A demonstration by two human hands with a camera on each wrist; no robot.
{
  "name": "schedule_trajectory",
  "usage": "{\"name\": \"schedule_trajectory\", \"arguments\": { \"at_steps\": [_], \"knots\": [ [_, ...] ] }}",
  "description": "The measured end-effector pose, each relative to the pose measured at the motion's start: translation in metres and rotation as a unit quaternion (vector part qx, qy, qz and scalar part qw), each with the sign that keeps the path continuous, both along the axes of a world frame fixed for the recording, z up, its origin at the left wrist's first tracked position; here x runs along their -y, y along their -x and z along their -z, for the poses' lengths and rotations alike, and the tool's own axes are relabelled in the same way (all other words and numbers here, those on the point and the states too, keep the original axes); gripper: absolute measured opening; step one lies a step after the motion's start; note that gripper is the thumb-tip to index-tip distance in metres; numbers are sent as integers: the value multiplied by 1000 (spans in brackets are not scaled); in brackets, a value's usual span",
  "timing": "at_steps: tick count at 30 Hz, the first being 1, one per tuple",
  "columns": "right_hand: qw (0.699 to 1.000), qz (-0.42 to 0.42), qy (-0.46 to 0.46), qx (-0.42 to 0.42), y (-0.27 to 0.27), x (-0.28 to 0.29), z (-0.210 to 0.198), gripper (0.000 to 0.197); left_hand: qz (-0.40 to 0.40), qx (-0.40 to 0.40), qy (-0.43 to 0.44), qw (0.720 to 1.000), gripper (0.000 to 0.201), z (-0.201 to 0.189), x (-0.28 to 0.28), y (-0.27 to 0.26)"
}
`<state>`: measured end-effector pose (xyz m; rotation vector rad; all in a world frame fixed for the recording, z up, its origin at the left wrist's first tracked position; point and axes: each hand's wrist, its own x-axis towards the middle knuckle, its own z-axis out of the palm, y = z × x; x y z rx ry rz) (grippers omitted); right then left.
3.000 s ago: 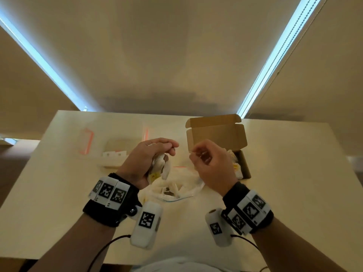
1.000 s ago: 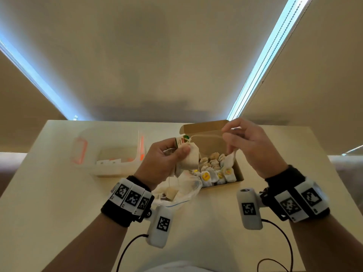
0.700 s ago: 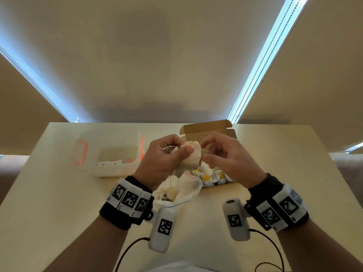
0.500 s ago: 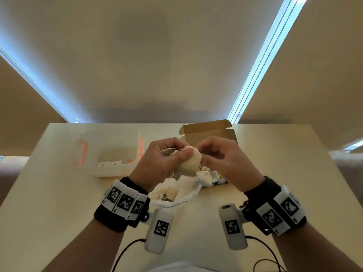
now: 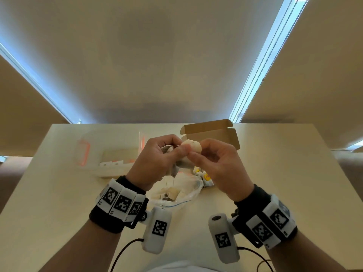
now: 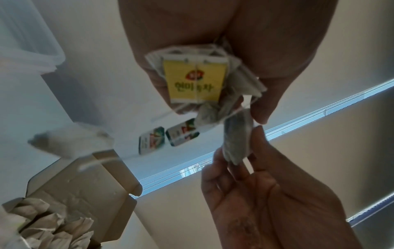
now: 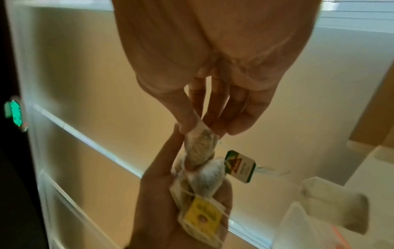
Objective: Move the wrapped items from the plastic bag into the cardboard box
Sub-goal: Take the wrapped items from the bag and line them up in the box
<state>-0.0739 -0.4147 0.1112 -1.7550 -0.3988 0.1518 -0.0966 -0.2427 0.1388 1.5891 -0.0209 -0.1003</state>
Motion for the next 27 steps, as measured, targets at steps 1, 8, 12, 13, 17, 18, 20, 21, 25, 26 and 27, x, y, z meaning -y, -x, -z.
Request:
{"name": "schedule_trajectory", "arguments": {
  "at_steps": [1,8,12,13,17,18,20,21,25,26,27],
  "knots": [
    [999,-8,-37,-28,-1,2,-1,25,-4,-2,2,1000,22,-1,0,1],
    [974,-55,-156,-156,-18,30,-26,13,-48,27,-82,995,18,-3,-10,1],
    [968,-90,-147,-181,-22,33,-35,13,-51,33,-107,992,20,-1,-11,0],
    [969,-88,-143,-180,-22,33,-35,13,-52,37,-107,992,18,-1,-12,0],
    [981,-85,-88,-151,-22,31,-35,20,-57,56,-101,992,10,-2,-11,1],
    [983,-92,-70,-140,-22,30,-35,24,-57,63,-99,991,10,-4,-10,2],
    [990,-96,-22,-102,-20,27,-36,27,-54,74,-103,990,10,-7,-10,3],
    [993,-89,0,-77,-18,25,-35,26,-51,80,-107,990,10,-8,-10,3],
    [998,-47,34,4,-14,15,-29,6,-43,108,-136,984,7,-11,-11,4],
    [998,-45,40,13,-13,14,-29,5,-46,115,-141,982,7,-12,-12,4],
    [998,-45,45,20,-13,13,-28,4,-51,121,-145,981,7,-12,-12,4]
  ]
}}
